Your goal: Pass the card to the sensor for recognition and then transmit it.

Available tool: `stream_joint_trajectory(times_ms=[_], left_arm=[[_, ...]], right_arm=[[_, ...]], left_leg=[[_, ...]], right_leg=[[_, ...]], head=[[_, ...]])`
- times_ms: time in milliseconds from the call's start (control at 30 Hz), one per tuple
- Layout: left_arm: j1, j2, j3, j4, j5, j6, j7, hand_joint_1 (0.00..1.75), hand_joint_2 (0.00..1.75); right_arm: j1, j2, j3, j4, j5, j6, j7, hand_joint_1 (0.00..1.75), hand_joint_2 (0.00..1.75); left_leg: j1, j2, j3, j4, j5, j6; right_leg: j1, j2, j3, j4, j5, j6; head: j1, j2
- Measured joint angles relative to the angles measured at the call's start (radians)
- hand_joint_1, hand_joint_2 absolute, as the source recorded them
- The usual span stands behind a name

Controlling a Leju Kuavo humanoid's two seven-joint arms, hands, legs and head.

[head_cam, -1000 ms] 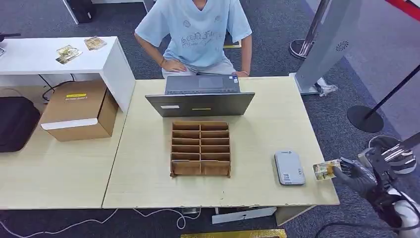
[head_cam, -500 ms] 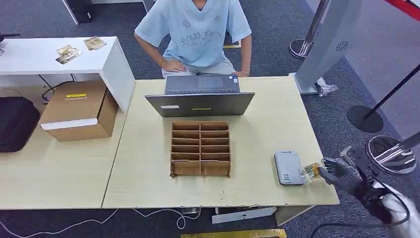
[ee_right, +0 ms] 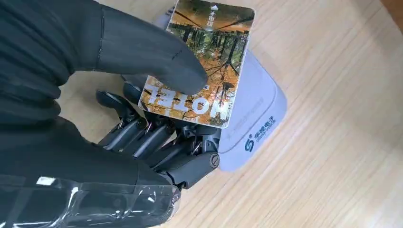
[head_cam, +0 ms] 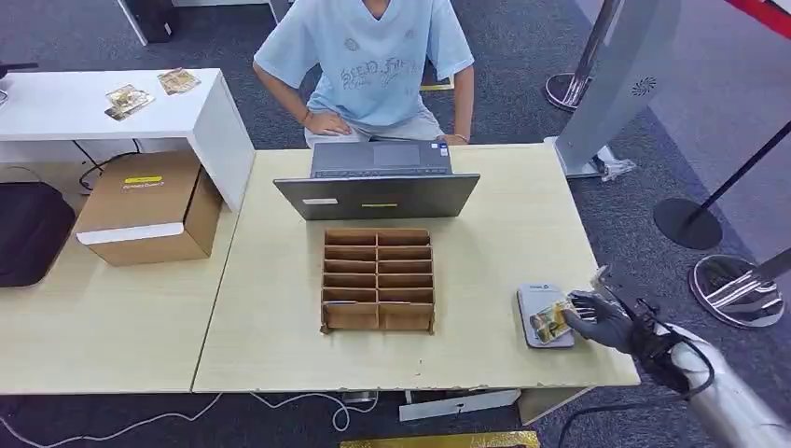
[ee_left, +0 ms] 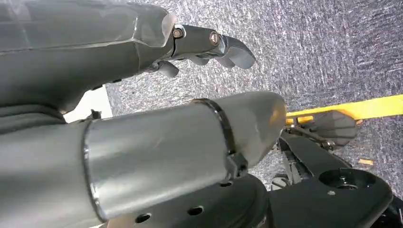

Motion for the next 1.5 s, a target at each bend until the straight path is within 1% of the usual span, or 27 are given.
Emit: stream_joint_trajectory(times_ms=[233, 367, 567, 867, 1200, 1333, 1400, 1500], left_arm=[[-0.001, -0.001, 0.0, 0.0, 0.0, 0.0, 0.0, 0.0, 0.0], [-0.001, -0.001, 0.0, 0.0, 0.0, 0.0, 0.0, 0.0, 0.0], [-0.001, -0.001, 0.0, 0.0, 0.001, 0.0, 0.0, 0.0, 0.0], [-0.001, -0.001, 0.0, 0.0, 0.001, 0.0, 0.0, 0.0, 0.0], [0.0, -0.001, 0.0, 0.0, -0.002, 0.003, 0.0, 0.0, 0.0], [0.0, -0.001, 0.0, 0.0, -0.002, 0.003, 0.0, 0.0, 0.0], [0.0, -0.001, 0.0, 0.0, -0.002, 0.006, 0.0, 0.0, 0.0], [-0.001, -0.002, 0.0, 0.0, -0.001, 0.01, 0.0, 0.0, 0.0]], right_arm=[[-0.056, 0.034, 0.034, 0.073, 0.019, -0.032, -0.012, 1.75, 1.75], [-0.077, 0.045, 0.04, 0.112, 0.019, -0.047, -0.016, 1.75, 1.75], [-0.103, 0.058, 0.047, 0.167, 0.039, -0.079, -0.038, 1.75, 1.75], [-0.12, 0.07, 0.053, 0.2, 0.072, -0.117, -0.049, 1.75, 1.75], [-0.117, 0.071, 0.055, 0.195, 0.061, -0.127, -0.061, 1.75, 1.75], [-0.111, 0.071, 0.043, 0.177, 0.039, -0.115, -0.065, 1.75, 1.75], [-0.107, 0.072, 0.035, 0.167, 0.017, -0.101, -0.084, 1.75, 1.75], [-0.106, 0.074, 0.017, 0.149, -0.023, -0.078, -0.13, 1.75, 1.75]], left_leg=[[0.0, 0.0, 0.0, 0.0, 0.0, 0.0], [0.0, 0.0, 0.0, 0.0, 0.0, 0.0], [0.0, 0.0, 0.0, 0.0, 0.0, 0.0], [0.0, 0.0, 0.0, 0.0, 0.0, 0.0], [0.0, 0.0, 0.001, 0.0, 0.0, 0.0], [0.0, 0.0, 0.001, 0.0, 0.0, 0.0], [0.0, 0.0, 0.0, 0.0, 0.0, 0.0], [0.0, 0.0, 0.0, 0.0, 0.0, 0.0]], right_leg=[[0.0, 0.0, 0.0, 0.0, 0.0, 0.0], [0.0, 0.0, 0.0, 0.0, 0.0, 0.0], [0.0, 0.0, 0.0, 0.0, 0.0, 0.0], [0.0, 0.0, 0.0, 0.0, 0.0, 0.0], [0.0, 0.0, 0.0, 0.0, 0.0, 0.0], [0.0, 0.0, 0.0, 0.0, 0.0, 0.0], [0.0, 0.0, 0.0, 0.0, 0.0, 0.0], [0.0, 0.0, 0.0, 0.0, 0.0, 0.0]], head=[[0.0, 0.0], [0.0, 0.0], [0.0, 0.0], [0.0, 0.0], [0.0, 0.0], [0.0, 0.0], [0.0, 0.0], [0.0, 0.0]])
